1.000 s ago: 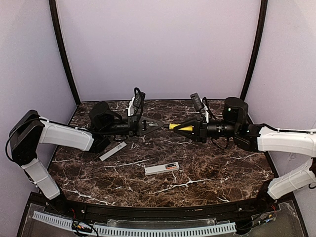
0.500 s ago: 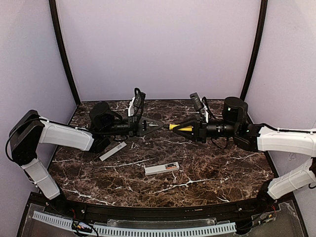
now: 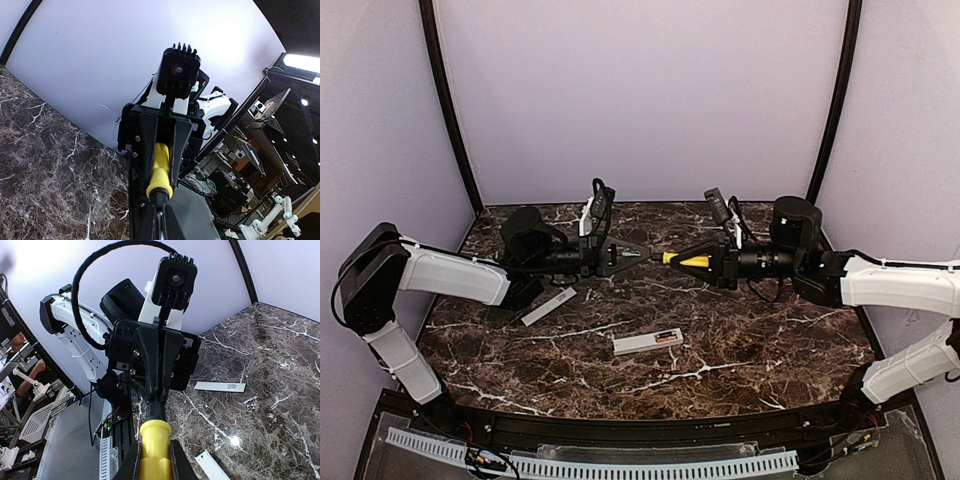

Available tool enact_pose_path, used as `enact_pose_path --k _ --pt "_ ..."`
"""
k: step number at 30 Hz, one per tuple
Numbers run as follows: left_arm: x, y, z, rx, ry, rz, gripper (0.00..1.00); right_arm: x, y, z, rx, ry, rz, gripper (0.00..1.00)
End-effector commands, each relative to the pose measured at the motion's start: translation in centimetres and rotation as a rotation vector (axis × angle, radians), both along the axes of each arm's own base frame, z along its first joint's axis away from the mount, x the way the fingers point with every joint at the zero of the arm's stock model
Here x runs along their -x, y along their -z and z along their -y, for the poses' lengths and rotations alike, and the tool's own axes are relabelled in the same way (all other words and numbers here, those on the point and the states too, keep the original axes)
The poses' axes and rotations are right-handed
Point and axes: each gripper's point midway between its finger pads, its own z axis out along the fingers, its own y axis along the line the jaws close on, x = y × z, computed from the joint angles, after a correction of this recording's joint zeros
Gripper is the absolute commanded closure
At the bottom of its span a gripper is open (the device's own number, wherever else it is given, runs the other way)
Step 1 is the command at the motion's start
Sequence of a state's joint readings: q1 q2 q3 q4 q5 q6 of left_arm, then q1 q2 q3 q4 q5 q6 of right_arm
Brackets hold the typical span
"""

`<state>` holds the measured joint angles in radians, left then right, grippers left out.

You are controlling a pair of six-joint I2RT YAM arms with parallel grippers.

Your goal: Unload the batteries from the remote control

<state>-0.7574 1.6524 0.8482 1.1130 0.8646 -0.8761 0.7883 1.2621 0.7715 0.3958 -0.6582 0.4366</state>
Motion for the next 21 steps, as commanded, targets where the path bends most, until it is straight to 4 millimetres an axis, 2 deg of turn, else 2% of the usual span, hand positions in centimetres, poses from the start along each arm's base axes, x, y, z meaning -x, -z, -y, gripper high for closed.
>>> enact_pose_path --k 1,2,3,4,5,6,7,8,10,12,14,21 --pt "0.7 -0.2 0.0 0.006 0.026 0.024 0.95 0.4 -0.3 -0.2 0.000 -0.019 0.005 1.00" --pt "0.8 -0.2 0.0 0.003 0.030 0.027 0.91 0.4 -0.1 -0.2 0.010 -0.014 -0.003 1.00" --pt "0.9 -0.2 -0.1 0.000 0.032 0.029 0.79 0.4 0.1 0.0 0.021 -0.007 -0.010 1.00" --pt "0.9 -0.1 -0.1 -0.005 0.031 0.033 0.72 0.3 0.5 0.1 0.037 0.001 -0.021 1.00" --pt "0.9 -0.1 -0.3 -0.013 0.026 0.032 0.59 0.3 0.7 0.3 0.052 0.011 -0.029 1.00" --pt "0.9 0.2 -0.3 -0.020 0.015 0.042 0.53 0.3 1.0 0.5 0.067 0.019 -0.037 1.00" --pt "0.9 0.5 -0.5 -0.037 0.009 0.035 0.42 0.3 1.3 0.7 0.083 0.030 -0.045 1.00" --pt "0.8 0.7 -0.6 -0.045 -0.007 0.052 0.38 0.3 1.6 1.0 0.100 0.044 -0.055 1.00" --pt "0.9 1.3 -0.9 -0.074 -0.025 0.060 0.15 0.3 2.2 1.6 0.135 0.072 -0.075 1.00" --pt "0.8 2.0 -1.2 -0.107 -0.050 0.075 0.06 0.4 2.8 2.1 0.170 0.090 -0.097 1.00" --pt "0.7 3.0 -1.7 -0.156 -0.090 0.090 0.03 0.3 3.2 2.8 0.201 0.127 -0.113 1.00" --pt "-0.9 8.9 -5.2 -0.448 -0.320 0.159 0.01 -0.3 4.4 5.4 0.318 0.270 -0.173 1.00"
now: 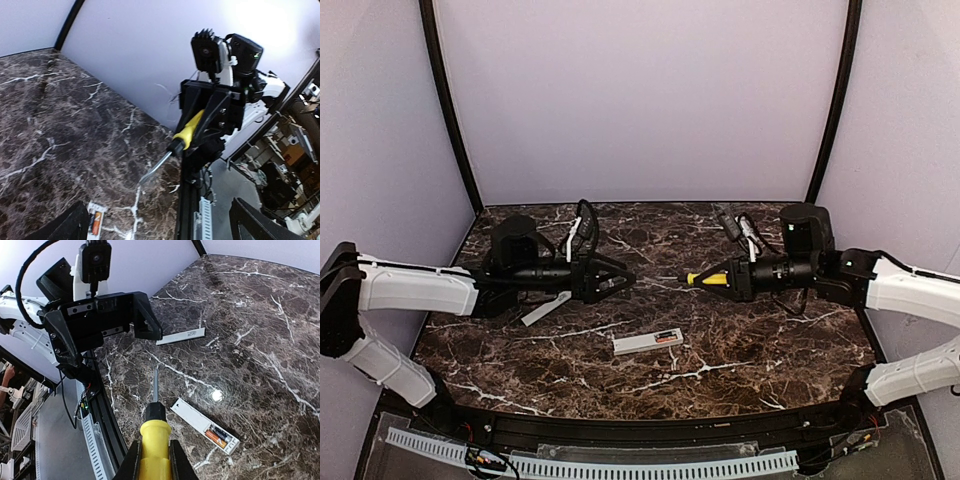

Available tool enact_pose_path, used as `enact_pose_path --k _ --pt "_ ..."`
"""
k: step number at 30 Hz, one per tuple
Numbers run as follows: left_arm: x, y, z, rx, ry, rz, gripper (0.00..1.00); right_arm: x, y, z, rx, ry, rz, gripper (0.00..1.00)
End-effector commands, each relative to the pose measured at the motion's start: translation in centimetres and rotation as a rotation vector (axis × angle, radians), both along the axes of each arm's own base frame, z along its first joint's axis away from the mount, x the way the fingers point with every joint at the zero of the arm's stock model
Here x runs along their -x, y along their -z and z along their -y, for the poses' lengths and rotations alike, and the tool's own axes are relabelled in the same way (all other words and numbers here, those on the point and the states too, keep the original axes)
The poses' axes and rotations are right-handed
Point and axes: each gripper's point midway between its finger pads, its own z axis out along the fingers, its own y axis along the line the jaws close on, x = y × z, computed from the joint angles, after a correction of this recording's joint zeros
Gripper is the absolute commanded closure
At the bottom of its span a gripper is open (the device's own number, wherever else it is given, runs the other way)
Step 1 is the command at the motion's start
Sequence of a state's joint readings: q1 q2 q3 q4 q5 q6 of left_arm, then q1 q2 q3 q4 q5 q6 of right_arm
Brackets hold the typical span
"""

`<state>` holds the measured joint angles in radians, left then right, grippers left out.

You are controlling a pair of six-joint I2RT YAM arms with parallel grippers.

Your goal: Unload the batteries from the remote control

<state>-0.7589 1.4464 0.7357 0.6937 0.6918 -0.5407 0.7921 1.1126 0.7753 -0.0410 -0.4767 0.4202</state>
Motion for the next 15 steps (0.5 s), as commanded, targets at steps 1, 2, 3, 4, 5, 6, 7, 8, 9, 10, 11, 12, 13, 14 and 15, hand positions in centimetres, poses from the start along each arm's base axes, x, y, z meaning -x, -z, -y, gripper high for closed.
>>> enact_pose_path --k 1,2,3,4,5,6,7,8,9,10,11,12,13,14,15 --pt "-0.8 5.1 -2.5 -0.253 -0.151 0.097 0.01 -0.8 0.7 1.9 0.112 0.115 -0.033 1.00" --pt "-0.9 6.2 -3.2 -0.309 -0.181 0.098 0.01 -0.9 0.9 2.2 0.132 0.132 -0.041 1.00" --pt "-0.6 7.2 -3.4 -0.360 -0.176 0.115 0.01 -1.1 1.1 2.5 0.153 0.151 -0.048 1.00" --pt "-0.9 7.8 -3.7 -0.395 -0.197 0.141 0.01 -1.4 1.4 2.9 0.176 0.179 -0.055 1.00" --pt "-0.6 8.6 -3.8 -0.424 -0.191 0.142 0.02 -1.7 1.7 3.3 0.203 0.209 -0.063 1.00" --pt "-0.7 9.1 -4.0 -0.449 -0.200 0.161 0.02 -2.0 2.0 3.7 0.227 0.234 -0.072 1.00" --pt "-0.4 9.7 -3.9 -0.468 -0.191 0.167 0.02 -2.1 2.3 4.0 0.249 0.253 -0.080 1.00" --pt "-0.4 10.3 -4.0 -0.492 -0.192 0.191 0.02 -2.2 2.5 4.3 0.267 0.263 -0.086 1.00" --pt "0.0 11.0 -4.0 -0.513 -0.178 0.200 0.02 -2.2 2.7 4.5 0.286 0.271 -0.097 1.00" --pt "0.0 11.5 -4.0 -0.537 -0.172 0.233 0.02 -2.2 2.9 4.7 0.302 0.275 -0.105 1.00" --pt "0.3 12.3 -4.0 -0.559 -0.157 0.241 0.02 -2.0 3.1 4.9 0.321 0.276 -0.115 1.00" --pt "0.4 12.7 -4.0 -0.576 -0.140 0.269 0.02 -1.9 3.3 5.1 0.341 0.280 -0.124 1.00" --pt "0.6 13.7 -3.9 -0.601 -0.120 0.281 0.02 -1.9 3.6 5.5 0.365 0.293 -0.137 1.00" --pt "0.6 14.1 -3.9 -0.617 -0.104 0.310 0.03 -1.9 3.8 5.9 0.390 0.306 -0.146 1.00" --pt "0.7 14.8 -3.8 -0.629 -0.090 0.315 0.03 -1.8 4.0 6.2 0.410 0.309 -0.154 1.00"
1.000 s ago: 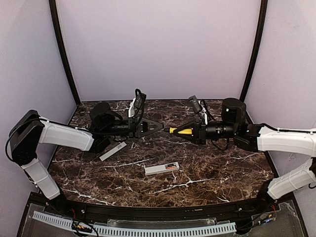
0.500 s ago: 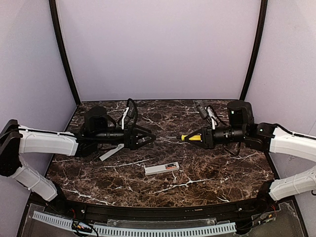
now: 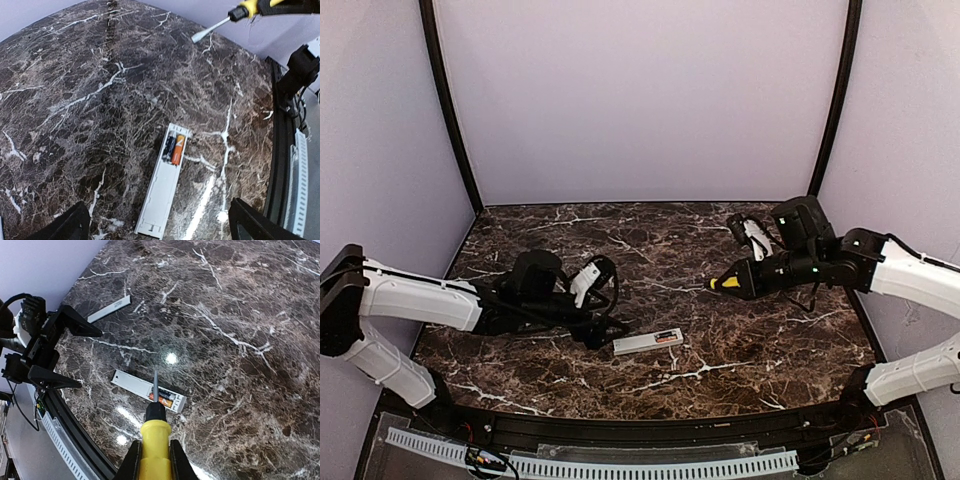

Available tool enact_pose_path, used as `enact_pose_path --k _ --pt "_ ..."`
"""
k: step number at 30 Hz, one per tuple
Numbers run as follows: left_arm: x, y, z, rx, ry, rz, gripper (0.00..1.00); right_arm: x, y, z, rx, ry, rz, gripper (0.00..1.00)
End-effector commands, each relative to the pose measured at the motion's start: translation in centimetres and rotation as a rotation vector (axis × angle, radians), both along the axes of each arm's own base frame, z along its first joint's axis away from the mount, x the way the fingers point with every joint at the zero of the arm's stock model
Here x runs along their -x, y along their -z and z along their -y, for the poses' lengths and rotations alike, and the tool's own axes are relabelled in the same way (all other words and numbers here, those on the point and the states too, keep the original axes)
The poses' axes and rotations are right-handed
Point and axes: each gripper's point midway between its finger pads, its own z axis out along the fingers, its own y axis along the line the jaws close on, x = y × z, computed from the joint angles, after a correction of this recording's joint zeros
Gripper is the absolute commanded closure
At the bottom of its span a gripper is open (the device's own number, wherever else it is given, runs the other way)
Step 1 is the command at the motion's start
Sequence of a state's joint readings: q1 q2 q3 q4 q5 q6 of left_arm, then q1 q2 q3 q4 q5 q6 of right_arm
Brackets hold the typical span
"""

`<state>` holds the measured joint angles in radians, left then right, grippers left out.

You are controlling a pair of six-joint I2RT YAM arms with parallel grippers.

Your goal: Unload the batteries from the remote control

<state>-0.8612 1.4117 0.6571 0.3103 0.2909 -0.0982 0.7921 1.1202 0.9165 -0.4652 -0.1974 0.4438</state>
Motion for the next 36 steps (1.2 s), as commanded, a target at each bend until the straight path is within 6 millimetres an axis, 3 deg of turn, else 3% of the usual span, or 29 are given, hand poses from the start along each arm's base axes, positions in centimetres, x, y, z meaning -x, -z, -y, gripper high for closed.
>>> enact_pose_path --k 1,17,21,25,31,36 --pt "0.5 4.0 -0.7 -0.151 0.078 0.081 0.04 0.2 1.1 1.9 0.127 0.058 -0.054 1.00" --pt "1.1 9.2 1.8 -0.129 0.251 0.174 0.11 1.8 1.2 2.4 0.145 0.018 -0.115 1.00" --pt "1.2 9.8 2.4 -0.111 0.283 0.198 0.19 2.0 1.3 2.4 0.124 0.025 -0.111 1.00" --pt "1.3 10.1 3.1 -0.074 0.312 0.205 0.33 2.1 1.4 2.4 0.105 0.027 -0.109 1.00" --pt "1.6 10.2 4.0 -0.047 0.349 0.192 0.70 2.7 2.0 2.4 0.100 0.012 -0.136 1.00" --pt "2.1 10.2 4.9 -0.075 0.360 0.197 0.92 3.3 2.4 2.3 0.099 -0.007 -0.161 1.00"
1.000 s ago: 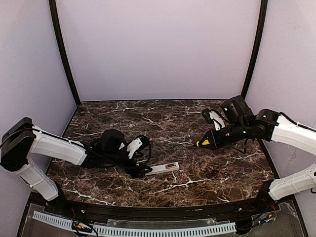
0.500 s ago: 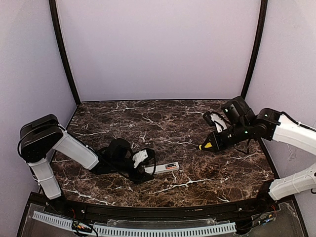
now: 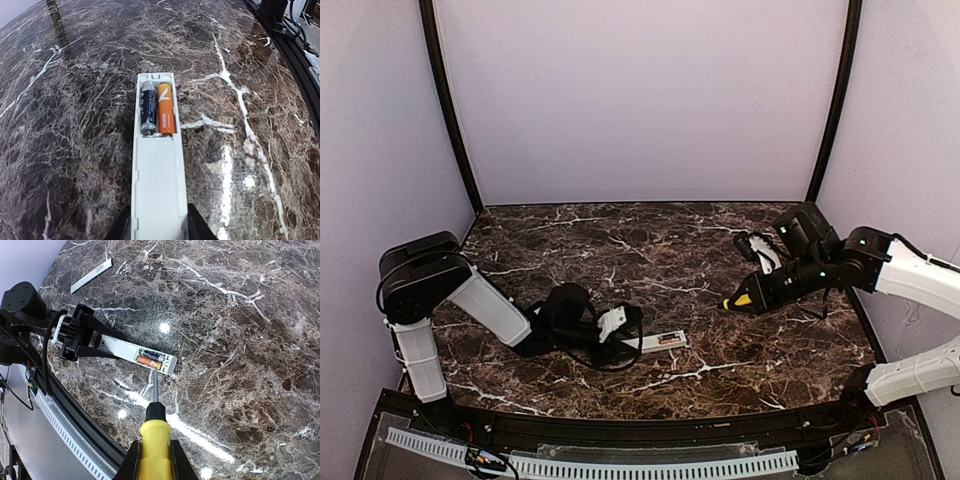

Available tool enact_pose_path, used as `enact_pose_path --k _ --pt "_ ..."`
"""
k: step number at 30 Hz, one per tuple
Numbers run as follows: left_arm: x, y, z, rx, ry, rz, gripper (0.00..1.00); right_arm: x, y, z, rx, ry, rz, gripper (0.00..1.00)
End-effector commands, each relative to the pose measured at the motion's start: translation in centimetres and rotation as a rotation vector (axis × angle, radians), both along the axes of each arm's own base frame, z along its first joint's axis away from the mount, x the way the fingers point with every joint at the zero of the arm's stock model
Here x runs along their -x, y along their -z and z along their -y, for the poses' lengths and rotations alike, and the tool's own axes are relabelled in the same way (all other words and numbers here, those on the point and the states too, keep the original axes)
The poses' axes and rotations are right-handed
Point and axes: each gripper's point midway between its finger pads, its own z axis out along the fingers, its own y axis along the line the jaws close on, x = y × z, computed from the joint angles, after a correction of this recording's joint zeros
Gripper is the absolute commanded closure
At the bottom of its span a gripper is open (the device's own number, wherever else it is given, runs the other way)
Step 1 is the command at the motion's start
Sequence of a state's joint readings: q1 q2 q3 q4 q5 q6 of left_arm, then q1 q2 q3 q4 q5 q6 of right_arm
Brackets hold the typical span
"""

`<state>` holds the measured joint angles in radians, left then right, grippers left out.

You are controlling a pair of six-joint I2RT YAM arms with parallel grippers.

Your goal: Unload the batteries from the remote control

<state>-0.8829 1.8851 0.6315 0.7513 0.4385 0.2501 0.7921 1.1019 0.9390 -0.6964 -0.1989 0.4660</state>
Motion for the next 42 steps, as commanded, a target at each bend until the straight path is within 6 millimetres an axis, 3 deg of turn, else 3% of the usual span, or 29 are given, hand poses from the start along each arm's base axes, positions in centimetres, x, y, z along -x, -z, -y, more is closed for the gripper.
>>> enact_pose_path --k 1,10,19,31,42 --pt "0.8 -0.3 1.2 -0.020 0.028 0.030 0.95 0.7 0.1 -0.5 -0.031 -0.021 -0.021 1.00" --pt "-0.7 -1.6 1.5 -0.127 -0.062 0.272 1.00 1.8 1.7 -1.0 0.030 -0.029 -0.101 1.00" --pt "-1.4 -2.2 1.2 -0.147 -0.102 0.371 1.00 2.9 3.4 -2.1 0.146 -0.012 -0.136 1.00" --pt "-1.6 -1.6 0.7 -0.189 -0.113 0.390 1.00 -0.1 3.9 -4.1 0.171 0.053 -0.065 1.00" --pt "-1.5 -1.4 0.7 -0.204 -0.106 0.380 1.00 -1.4 4.6 -5.4 0.176 0.046 -0.037 1.00"
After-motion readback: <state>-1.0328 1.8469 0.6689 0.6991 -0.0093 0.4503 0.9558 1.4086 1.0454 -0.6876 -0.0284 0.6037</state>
